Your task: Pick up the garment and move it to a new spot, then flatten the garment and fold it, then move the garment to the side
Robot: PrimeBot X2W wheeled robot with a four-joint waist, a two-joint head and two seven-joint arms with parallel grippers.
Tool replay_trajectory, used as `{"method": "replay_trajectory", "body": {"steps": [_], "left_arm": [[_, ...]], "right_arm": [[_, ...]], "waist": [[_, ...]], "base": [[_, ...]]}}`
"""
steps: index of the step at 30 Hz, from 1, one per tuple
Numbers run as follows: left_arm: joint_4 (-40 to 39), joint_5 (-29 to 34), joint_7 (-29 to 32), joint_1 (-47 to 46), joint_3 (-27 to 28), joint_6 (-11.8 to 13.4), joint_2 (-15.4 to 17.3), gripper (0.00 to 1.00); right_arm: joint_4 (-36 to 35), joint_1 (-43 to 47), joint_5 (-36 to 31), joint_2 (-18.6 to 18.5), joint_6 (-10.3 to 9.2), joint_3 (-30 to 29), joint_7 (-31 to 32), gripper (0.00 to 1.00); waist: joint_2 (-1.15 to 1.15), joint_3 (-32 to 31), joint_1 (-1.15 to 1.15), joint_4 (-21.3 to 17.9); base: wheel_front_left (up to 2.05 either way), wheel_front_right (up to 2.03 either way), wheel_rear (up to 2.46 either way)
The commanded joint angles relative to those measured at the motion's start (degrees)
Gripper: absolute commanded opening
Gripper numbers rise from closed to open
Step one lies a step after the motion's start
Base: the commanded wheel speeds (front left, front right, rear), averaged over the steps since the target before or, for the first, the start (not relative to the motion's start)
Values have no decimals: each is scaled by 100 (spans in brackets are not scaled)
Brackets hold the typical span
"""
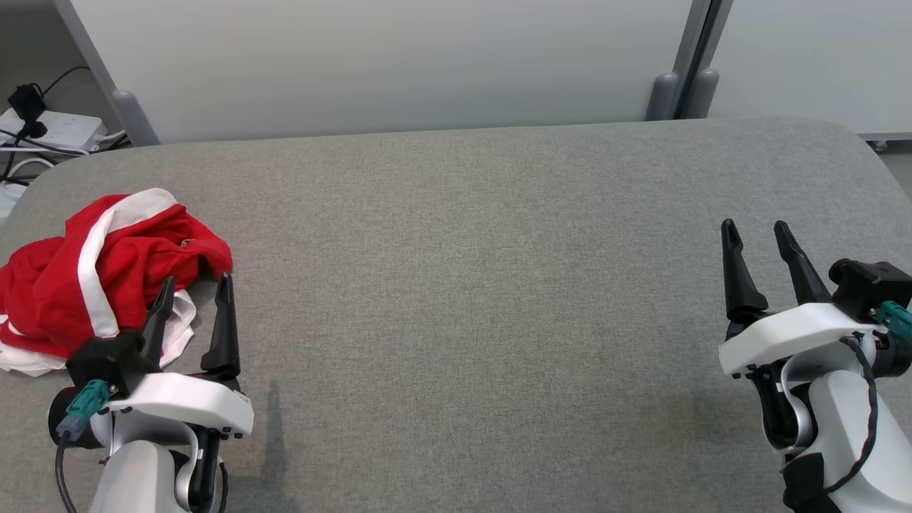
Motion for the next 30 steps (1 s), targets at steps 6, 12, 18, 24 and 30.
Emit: {"method": "replay_trajectory", "body": {"steps": [6, 12, 18, 24, 30], "left_arm": [[-22, 598, -171, -355, 240, -22, 154, 100], [37, 1012, -260, -408, 276, 17, 150, 100], [55, 988, -260, -345, 318, 78, 113, 100], [131, 961, -260, -360, 370, 67, 120, 100], [150, 973, -260, -373, 394, 70, 105, 100]], "right_arm": [[-58, -294, -525, -48, 9, 148, -190, 100], [-16, -369, -894, -40, 9, 157, -278, 100], [5, -310, -882, -28, 9, 100, -278, 100], [8, -283, -899, -26, 9, 51, -278, 100], [-9, -285, -909, -17, 9, 18, -278, 100]], "waist": [[0, -42, 0, -32], [0, -70, 0, -50], [0, -112, 0, -45], [0, -115, 0, -38], [0, -105, 0, -23]], "base": [[0, 0, 0], [0, 0, 0], [0, 0, 0], [0, 0, 0], [0, 0, 0]]}}
